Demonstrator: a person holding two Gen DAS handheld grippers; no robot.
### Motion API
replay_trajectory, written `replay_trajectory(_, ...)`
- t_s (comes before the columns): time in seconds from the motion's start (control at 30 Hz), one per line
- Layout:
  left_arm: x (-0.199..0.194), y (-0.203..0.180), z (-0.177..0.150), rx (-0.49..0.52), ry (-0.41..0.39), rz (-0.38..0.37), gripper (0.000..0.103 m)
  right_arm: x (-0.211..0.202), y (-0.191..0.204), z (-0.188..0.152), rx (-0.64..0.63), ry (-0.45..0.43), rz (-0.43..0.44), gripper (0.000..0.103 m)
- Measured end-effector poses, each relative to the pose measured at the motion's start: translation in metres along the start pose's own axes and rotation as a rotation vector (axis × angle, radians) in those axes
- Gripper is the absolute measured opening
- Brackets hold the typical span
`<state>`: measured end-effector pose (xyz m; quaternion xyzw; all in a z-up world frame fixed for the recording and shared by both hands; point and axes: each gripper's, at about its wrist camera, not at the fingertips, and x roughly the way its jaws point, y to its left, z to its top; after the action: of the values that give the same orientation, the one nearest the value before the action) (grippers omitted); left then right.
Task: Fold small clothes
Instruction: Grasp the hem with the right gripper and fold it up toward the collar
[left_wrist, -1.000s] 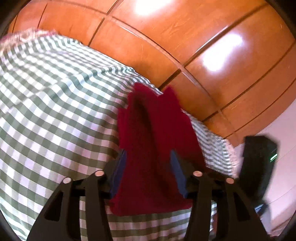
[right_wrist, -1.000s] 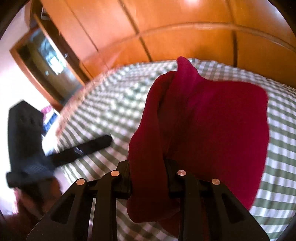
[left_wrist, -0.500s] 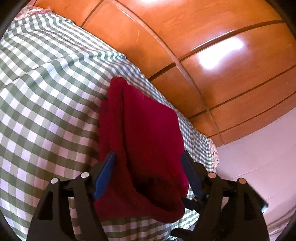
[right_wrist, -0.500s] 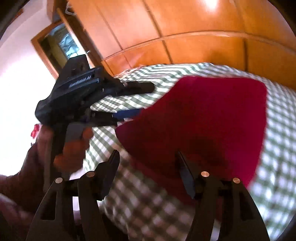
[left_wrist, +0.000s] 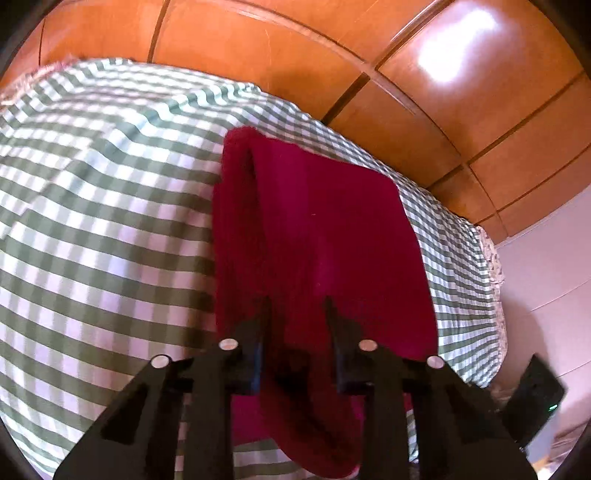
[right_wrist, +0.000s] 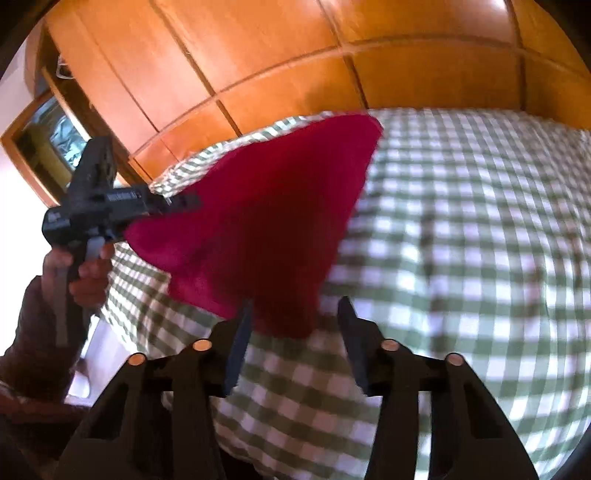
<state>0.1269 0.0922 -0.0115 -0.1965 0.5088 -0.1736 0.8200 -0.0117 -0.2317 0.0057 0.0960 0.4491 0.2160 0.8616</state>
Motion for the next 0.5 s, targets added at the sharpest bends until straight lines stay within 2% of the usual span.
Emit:
replay_trajectory(0.1,-0.012,0.004,-0.008,0.001,-0.035,-0.003,0.02,0.006,0.025,0.013,-0.087,-0.023,0.016,0.043)
replay_trajectory(0.17,-0.016,0.009,-0.015,-0.001,-0.048,0.017,0.02,0.024,0.042,0.013,-0.151,0.013,-0.001,0.038)
replay_trajectory(0.27,-0.004,0.021,-0.029,0.039,-0.051,0.14,0.02,0.055,0.047,-0.003,-0.242,0.112,-0.083,0.029)
replay_trajectory(0.3,0.006,0.027,-0.036,0.052,-0.044,0.162,0.022,0.06,0.044,-0.009,-0.25,0.114,-0.083,0.029)
replay_trajectory(0.37,0.011,0.031,-0.045,0.082,-0.083,0.166,0.027,0.059,0.044,-0.015,-0.272,0.093,-0.085,0.028)
replay_trajectory(0.5,-0.001,0.036,-0.044,0.033,-0.094,0.107,0.028,0.057,0.049,-0.017,-0.325,0.094,-0.123,0.028)
